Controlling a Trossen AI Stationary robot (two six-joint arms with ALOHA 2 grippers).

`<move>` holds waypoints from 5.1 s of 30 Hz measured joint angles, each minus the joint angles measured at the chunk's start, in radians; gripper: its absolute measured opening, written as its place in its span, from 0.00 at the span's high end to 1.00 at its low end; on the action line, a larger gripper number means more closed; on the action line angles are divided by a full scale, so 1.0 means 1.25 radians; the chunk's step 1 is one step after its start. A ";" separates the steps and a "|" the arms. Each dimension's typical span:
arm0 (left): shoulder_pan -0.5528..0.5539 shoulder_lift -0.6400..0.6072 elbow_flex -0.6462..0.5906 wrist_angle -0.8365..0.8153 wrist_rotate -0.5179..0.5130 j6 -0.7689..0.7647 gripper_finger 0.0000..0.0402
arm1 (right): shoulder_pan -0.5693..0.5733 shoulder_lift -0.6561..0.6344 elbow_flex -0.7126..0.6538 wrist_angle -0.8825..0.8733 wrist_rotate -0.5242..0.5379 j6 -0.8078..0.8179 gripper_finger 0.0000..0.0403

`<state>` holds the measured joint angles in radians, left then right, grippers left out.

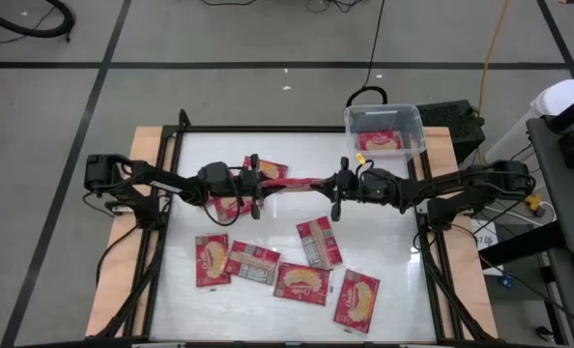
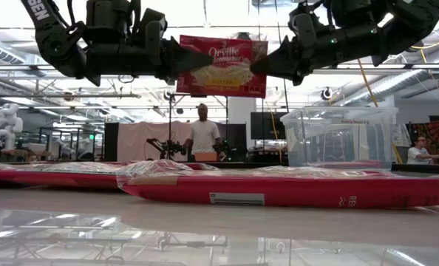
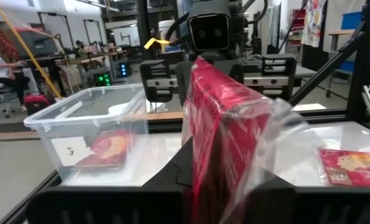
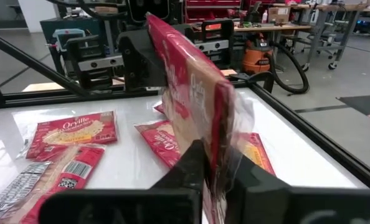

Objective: Sort popcorn bags into baskets
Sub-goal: Put the red popcorn bag into the transparent bin

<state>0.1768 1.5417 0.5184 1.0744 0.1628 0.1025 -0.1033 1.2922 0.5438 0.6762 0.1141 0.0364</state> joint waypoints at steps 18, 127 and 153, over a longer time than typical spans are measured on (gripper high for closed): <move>0.020 -0.106 0.000 -0.152 -0.214 -0.039 0.29 | -0.038 -0.307 0.013 -0.398 0.184 -0.022 0.99; -0.082 -0.110 -0.001 -0.550 -0.265 -0.118 0.50 | -0.089 -0.348 0.063 -0.597 -0.090 -0.014 0.64; -0.419 -0.110 0.000 -0.684 -0.284 -0.199 0.50 | 0.437 0.117 -0.043 0.023 0.287 0.214 0.64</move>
<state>-0.3464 1.4048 0.5179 0.2200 -0.1921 -0.1466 0.4429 1.4387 0.4896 0.7053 0.4728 0.3044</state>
